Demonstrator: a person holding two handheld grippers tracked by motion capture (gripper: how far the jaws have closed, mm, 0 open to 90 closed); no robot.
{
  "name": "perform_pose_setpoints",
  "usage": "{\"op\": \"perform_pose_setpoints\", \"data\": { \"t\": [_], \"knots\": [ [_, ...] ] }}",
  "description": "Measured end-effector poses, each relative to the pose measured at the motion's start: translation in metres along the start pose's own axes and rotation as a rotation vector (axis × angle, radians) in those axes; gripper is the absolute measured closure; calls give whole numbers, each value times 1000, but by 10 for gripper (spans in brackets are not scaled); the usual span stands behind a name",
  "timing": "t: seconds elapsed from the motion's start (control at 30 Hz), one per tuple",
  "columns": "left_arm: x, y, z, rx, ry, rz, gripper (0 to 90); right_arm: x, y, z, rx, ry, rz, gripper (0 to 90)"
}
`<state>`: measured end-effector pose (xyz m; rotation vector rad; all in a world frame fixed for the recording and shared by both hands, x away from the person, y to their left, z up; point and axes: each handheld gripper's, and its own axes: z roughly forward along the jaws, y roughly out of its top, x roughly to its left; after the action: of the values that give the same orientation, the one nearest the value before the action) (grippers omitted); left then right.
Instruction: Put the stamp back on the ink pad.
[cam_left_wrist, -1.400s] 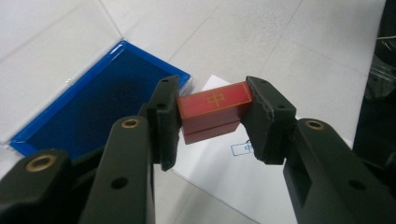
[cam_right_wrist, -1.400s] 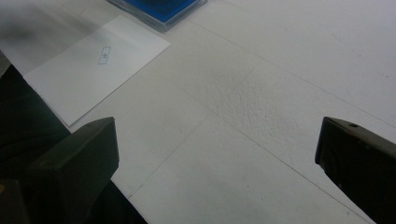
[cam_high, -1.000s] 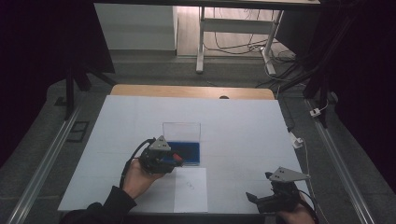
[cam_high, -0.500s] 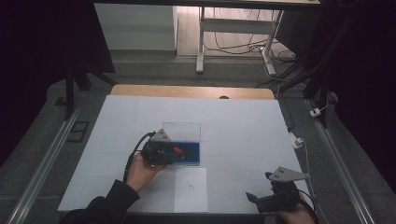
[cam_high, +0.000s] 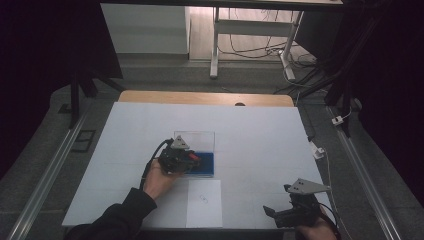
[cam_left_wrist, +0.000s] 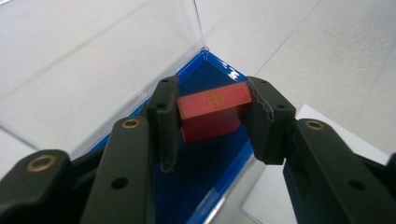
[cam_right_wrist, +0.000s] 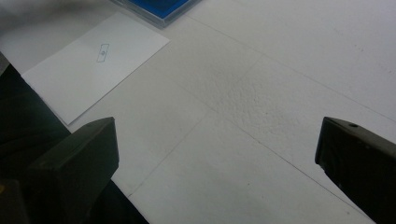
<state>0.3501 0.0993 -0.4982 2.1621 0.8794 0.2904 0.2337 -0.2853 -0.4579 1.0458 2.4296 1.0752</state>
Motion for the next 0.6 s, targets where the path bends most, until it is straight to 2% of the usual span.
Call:
{"op": "perform_pose_setpoints", "data": {
  "t": [0.3, 0.47, 0.6],
  "knots": [
    [4, -3, 12, 11, 23, 1, 576, 0, 0, -1, -3, 0, -2, 0],
    [2, -3, 13, 16, 36, 12, 575, 0, 0, -1, -3, 0, -3, 0],
    [3, -2, 13, 19, 29, 2, 574, 0, 0, -1, -4, -1, -4, 0]
  ]
}}
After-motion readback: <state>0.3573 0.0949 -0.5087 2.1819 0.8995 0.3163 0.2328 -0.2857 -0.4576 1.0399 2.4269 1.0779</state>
